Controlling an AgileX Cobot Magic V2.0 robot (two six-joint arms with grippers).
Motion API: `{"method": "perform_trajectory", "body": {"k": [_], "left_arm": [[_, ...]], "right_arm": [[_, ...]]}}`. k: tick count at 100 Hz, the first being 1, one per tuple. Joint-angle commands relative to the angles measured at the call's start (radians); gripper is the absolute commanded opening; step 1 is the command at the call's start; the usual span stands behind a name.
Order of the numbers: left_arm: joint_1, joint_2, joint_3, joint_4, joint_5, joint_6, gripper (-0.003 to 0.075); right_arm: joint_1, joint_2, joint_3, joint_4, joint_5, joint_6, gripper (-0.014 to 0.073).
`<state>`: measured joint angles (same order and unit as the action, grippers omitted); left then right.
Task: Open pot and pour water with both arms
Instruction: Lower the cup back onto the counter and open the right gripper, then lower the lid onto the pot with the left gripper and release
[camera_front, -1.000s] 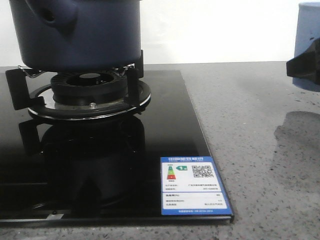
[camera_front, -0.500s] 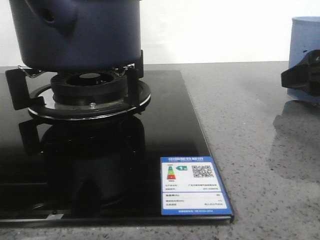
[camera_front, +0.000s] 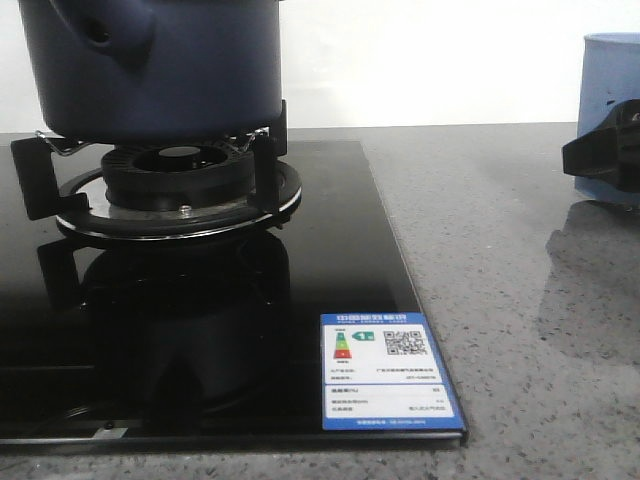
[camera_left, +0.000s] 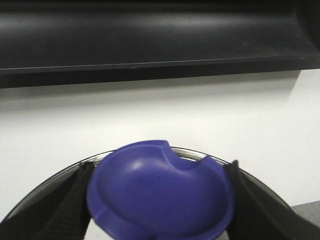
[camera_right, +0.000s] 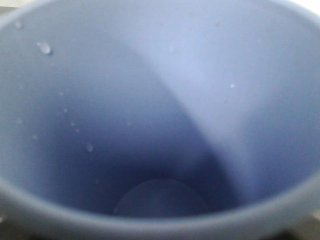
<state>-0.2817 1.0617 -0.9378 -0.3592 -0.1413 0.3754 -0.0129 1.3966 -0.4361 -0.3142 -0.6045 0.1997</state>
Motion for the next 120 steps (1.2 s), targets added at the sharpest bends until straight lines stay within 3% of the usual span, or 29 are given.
{"method": "perform_trajectory", "body": {"k": [1, 12, 34, 63, 93, 120], "left_arm": [[-0.001, -0.023, -0.036, 0.004, -0.109, 0.000, 0.0393], [-0.001, -0.023, -0.036, 0.004, -0.109, 0.000, 0.0393], [-0.001, -0.023, -0.036, 0.004, -0.109, 0.000, 0.0393], [-0.001, -0.023, -0.036, 0.007, -0.109, 0.000, 0.0393], [-0.001, -0.023, -0.036, 0.007, -0.109, 0.000, 0.0393], [-0.006, -0.023, -0.036, 0.007, -0.107, -0.005, 0.0393]], "right_arm": [[-0.007, -0.019, -0.025, 0.014, -0.086, -0.003, 0.0349], [-0.007, -0.019, -0.025, 0.014, -0.069, -0.003, 0.0382], [-0.007, -0.021, -0.025, 0.014, -0.059, -0.003, 0.0558], [-0.007, -0.038, -0.009, 0.014, -0.058, -0.003, 0.0561], [-0.007, -0.195, 0.092, 0.014, -0.041, 0.001, 0.0561], [-0.007, -0.410, 0.142, 0.014, 0.154, 0.002, 0.0561]]}}
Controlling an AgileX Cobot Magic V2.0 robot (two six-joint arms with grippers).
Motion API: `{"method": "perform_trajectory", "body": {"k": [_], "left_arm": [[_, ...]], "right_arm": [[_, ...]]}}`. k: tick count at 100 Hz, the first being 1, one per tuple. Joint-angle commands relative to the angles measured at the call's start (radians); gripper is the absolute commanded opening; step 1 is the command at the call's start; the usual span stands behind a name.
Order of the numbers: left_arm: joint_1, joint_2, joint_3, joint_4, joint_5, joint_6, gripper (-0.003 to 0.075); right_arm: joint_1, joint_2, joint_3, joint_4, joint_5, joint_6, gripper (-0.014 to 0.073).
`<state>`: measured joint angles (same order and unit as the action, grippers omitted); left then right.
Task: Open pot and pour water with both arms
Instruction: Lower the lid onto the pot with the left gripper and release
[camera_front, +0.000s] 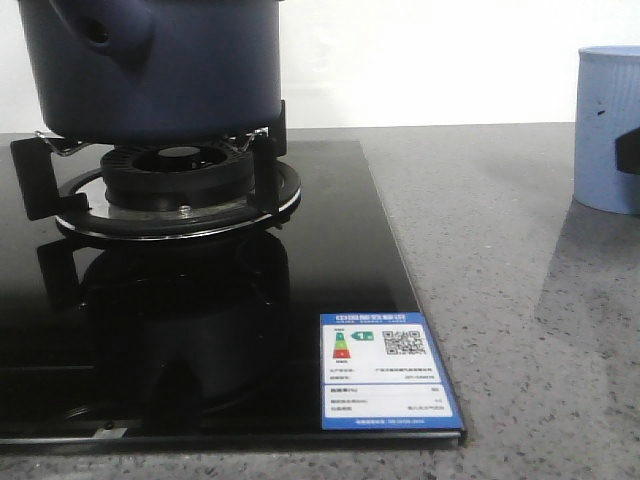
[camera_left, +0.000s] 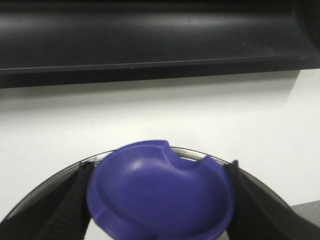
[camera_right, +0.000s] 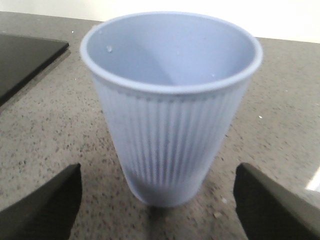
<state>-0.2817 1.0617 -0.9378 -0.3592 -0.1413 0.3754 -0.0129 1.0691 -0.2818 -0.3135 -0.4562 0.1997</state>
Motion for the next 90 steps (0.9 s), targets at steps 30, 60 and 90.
{"method": "perform_trajectory", "body": {"k": [30, 60, 90], "left_arm": [[-0.137, 0.000, -0.036, 0.007, -0.107, -0.005, 0.0393], [-0.224, 0.112, -0.036, 0.007, -0.111, -0.005, 0.0393], [-0.226, 0.202, -0.036, 0.007, -0.137, -0.005, 0.0393]], "right_arm": [[-0.004, -0.332, -0.007, 0.013, 0.246, 0.081, 0.0561], [-0.004, -0.548, -0.007, 0.013, 0.382, 0.081, 0.0561], [-0.004, -0.647, -0.007, 0.013, 0.475, 0.081, 0.0556]]}}
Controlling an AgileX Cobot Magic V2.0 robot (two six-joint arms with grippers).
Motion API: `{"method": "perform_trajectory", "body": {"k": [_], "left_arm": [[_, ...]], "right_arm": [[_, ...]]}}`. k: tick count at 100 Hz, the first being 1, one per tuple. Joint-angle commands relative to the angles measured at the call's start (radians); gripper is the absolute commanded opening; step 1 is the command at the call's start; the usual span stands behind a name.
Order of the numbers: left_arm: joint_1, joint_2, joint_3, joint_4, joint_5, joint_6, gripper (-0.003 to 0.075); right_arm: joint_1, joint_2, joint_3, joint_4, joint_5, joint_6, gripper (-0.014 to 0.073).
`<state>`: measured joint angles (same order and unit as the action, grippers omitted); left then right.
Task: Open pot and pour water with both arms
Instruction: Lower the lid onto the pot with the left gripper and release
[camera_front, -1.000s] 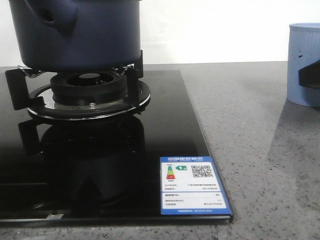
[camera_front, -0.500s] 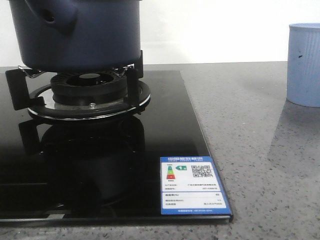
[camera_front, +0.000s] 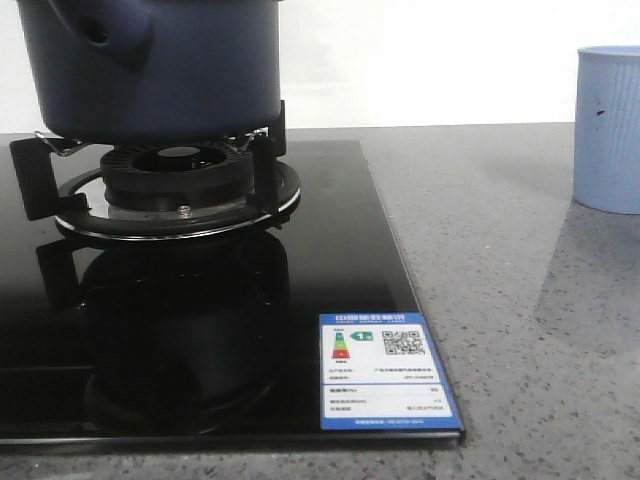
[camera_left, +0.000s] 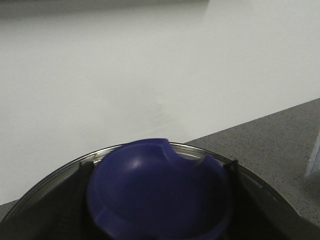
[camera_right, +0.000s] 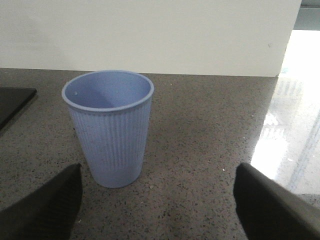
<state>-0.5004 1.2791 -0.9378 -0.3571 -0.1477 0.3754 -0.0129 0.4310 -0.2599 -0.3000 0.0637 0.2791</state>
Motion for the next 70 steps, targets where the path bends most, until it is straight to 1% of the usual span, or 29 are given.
{"method": "perform_trajectory", "body": {"k": [1, 29, 70], "left_arm": [[-0.007, -0.014, -0.036, 0.005, -0.131, -0.005, 0.0393], [-0.043, -0.002, -0.036, 0.005, -0.146, -0.005, 0.0393], [-0.043, 0.014, -0.036, 0.005, -0.147, -0.005, 0.0393]], "right_arm": [[-0.004, -0.009, -0.028, -0.001, -0.045, 0.001, 0.0556], [-0.004, -0.009, -0.028, -0.001, -0.045, 0.001, 0.0556], [-0.004, -0.009, -0.028, -0.001, -0.047, 0.001, 0.0556]]}}
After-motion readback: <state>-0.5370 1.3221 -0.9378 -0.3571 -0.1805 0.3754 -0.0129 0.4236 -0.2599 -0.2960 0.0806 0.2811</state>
